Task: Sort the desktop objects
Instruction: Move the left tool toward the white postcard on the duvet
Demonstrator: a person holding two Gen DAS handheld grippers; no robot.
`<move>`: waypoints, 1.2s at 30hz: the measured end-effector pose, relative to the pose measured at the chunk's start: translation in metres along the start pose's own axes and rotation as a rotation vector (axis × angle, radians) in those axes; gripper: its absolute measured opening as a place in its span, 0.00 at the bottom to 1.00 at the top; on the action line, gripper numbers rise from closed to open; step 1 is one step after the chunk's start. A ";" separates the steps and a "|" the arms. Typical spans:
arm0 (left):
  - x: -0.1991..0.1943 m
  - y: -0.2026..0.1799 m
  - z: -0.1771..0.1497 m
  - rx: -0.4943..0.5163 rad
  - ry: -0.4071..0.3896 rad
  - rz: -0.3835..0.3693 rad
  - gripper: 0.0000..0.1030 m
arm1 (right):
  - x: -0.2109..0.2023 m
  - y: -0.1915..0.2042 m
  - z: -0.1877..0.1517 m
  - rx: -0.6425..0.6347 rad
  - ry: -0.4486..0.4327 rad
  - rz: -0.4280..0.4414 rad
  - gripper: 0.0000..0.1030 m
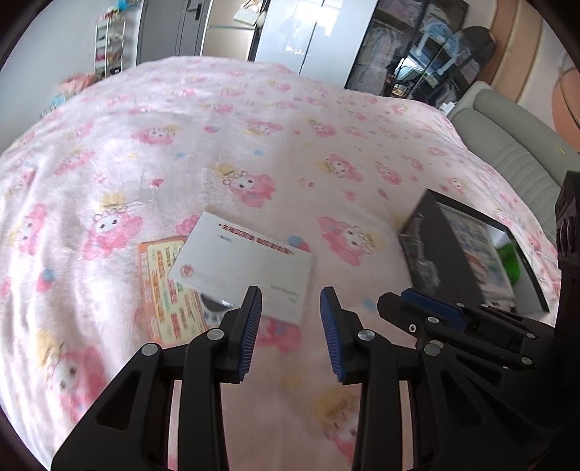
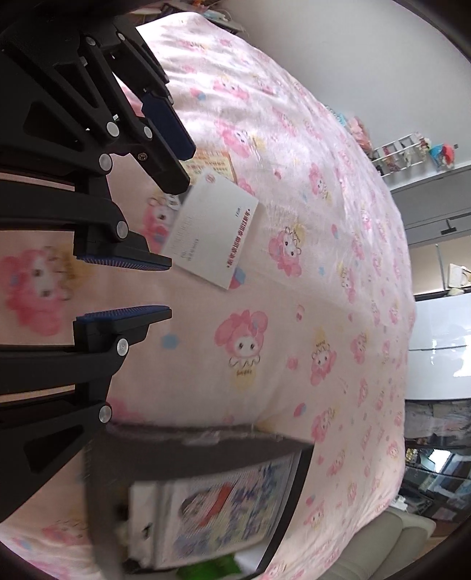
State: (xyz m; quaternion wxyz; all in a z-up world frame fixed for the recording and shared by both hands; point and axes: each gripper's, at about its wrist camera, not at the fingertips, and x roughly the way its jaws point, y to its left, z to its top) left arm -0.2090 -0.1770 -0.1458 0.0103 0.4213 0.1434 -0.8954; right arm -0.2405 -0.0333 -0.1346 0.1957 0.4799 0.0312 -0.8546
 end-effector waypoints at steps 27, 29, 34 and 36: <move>0.048 0.072 -0.003 -0.182 0.070 -0.160 0.46 | 0.075 0.028 0.000 -0.028 0.134 0.206 0.41; 0.037 0.069 -0.004 -0.152 0.035 -0.099 0.48 | 0.057 0.026 -0.007 -0.011 0.111 0.208 0.42; 0.047 0.094 -0.005 -0.243 0.029 -0.002 0.51 | 0.053 0.013 -0.002 0.031 0.093 0.149 0.42; 0.051 0.104 -0.008 -0.265 0.018 0.043 0.51 | 0.060 0.011 0.001 0.028 0.102 0.116 0.42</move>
